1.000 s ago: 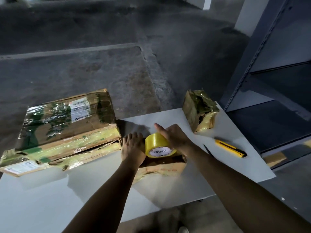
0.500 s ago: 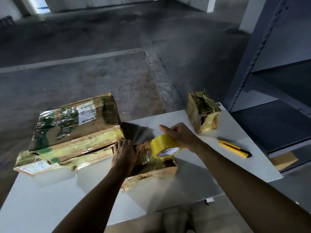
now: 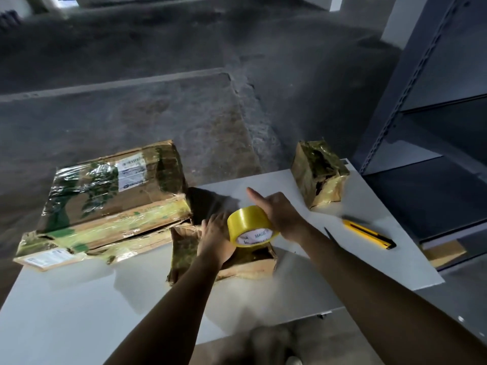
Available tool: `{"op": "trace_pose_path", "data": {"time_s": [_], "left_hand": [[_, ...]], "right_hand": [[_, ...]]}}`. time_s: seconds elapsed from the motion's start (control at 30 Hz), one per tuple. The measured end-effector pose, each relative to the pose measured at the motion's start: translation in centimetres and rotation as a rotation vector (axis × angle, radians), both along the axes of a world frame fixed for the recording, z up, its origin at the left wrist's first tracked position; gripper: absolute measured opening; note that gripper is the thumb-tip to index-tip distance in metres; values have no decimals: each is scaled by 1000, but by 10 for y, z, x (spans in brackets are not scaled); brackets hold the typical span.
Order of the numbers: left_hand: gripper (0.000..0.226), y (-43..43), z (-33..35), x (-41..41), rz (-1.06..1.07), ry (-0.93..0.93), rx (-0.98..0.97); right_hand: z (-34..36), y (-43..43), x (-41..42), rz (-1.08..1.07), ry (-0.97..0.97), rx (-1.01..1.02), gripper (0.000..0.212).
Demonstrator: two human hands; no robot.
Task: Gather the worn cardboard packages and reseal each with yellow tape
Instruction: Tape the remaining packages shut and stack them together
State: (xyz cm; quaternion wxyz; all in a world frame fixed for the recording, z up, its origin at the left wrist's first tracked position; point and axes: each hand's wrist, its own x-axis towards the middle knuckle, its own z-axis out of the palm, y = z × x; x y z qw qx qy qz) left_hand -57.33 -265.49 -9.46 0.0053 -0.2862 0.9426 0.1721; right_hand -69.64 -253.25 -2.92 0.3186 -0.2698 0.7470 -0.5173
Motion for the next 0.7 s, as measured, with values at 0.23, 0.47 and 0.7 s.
{"op": "trace_pose_path", "data": {"time_s": [0.23, 0.47, 0.7], "left_hand": [[60, -1, -2, -7, 53, 62, 33], [59, -6, -11, -9, 32, 54, 21], [51, 2, 1, -15, 54, 64, -32]], "right_hand": [[40, 14, -30, 16, 350, 178, 68], [-14, 56, -58, 90, 379, 302, 70], [-66, 63, -49, -22, 283, 254, 67]]}}
